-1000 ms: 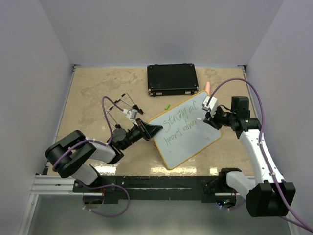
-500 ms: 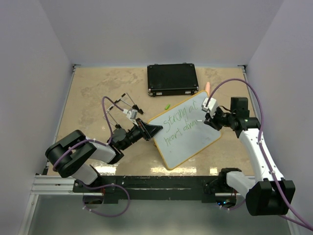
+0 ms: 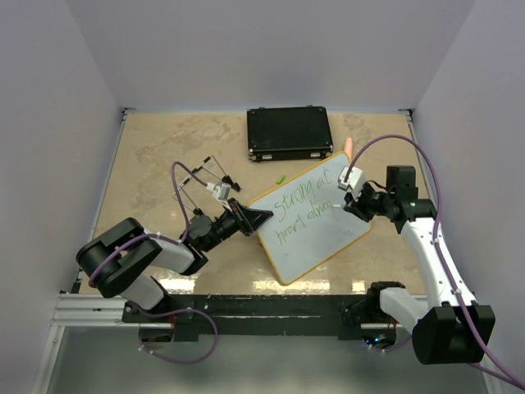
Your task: Write a sentence on the whiteboard
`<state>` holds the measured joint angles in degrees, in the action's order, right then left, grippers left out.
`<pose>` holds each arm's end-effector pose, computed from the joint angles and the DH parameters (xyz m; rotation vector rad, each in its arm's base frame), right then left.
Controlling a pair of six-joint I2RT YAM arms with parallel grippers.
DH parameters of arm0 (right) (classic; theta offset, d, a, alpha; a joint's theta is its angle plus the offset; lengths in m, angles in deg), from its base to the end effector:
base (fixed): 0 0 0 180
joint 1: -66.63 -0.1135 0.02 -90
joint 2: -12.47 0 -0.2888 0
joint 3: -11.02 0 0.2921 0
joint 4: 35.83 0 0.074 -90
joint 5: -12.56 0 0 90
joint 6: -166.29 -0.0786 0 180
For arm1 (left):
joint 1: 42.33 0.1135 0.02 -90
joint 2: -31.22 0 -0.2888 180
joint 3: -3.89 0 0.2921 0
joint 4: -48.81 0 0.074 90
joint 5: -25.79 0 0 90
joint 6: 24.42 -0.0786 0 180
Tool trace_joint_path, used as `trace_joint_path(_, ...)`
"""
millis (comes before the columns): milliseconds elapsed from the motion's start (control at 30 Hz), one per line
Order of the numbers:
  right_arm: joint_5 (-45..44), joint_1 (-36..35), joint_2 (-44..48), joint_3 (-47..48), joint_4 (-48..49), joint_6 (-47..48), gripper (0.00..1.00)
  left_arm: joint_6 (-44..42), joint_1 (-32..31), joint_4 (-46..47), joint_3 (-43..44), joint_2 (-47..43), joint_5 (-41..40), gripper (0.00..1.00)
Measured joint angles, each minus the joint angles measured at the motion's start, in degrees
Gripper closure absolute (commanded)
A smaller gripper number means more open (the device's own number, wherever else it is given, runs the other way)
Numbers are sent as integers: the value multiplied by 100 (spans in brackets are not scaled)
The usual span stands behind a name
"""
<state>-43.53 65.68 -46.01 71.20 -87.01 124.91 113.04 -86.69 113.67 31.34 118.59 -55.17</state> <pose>0.2507 0.0480 0.2625 -1.1762 1.9417 0.2926 0.2089 -0.2215 0.1623 0.0975 1.6525 -1.3821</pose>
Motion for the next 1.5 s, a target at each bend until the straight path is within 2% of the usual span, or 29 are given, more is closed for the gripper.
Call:
trace_joint_path(867, -39, 0, -57, 107, 431, -330, 100, 2, 0, 33, 0, 26, 2, 100)
trace_joint_path(1500, -293, 0, -160, 114, -341, 350, 100, 15, 0, 35, 2, 39, -2, 100)
